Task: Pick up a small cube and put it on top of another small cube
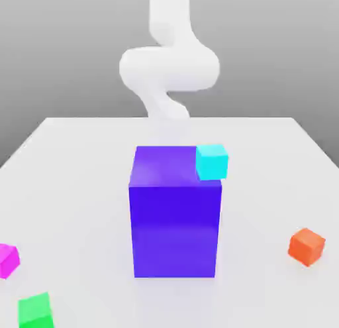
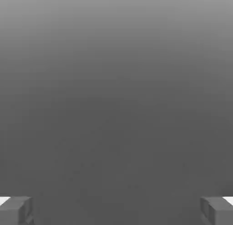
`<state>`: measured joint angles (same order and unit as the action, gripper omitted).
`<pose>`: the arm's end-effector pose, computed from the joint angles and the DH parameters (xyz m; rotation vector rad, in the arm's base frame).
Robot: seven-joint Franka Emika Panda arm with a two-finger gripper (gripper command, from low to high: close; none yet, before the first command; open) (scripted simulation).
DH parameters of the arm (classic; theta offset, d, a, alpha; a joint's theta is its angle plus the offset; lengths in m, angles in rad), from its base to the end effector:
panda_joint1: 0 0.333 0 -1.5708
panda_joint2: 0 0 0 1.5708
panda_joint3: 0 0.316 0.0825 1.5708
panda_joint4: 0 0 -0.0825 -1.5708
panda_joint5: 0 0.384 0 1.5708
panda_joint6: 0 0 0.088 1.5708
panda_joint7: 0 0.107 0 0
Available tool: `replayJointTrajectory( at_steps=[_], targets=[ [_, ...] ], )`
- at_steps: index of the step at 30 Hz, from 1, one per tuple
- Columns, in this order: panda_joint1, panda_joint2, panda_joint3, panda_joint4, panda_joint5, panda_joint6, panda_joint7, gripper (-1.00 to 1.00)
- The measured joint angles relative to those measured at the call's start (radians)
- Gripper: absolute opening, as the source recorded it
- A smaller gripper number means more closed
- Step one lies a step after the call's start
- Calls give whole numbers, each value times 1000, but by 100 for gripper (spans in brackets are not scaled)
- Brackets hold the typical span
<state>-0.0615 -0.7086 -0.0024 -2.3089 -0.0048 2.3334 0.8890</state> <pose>0.3795 -0.0247 0.6771 -2.3947 1.2330 -0.9489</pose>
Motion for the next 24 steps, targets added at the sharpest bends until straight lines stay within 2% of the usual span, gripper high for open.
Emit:
replayJointTrajectory(
  at_steps=[8, 15, 24],
  targets=[
    [-188, 296, -21, -29, -17, 108, 289, 0],
    [-310, 550, -82, -53, -24, 201, 532, 0],
    [-460, 879, -163, -85, 62, 320, 776, 0]
  ],
)
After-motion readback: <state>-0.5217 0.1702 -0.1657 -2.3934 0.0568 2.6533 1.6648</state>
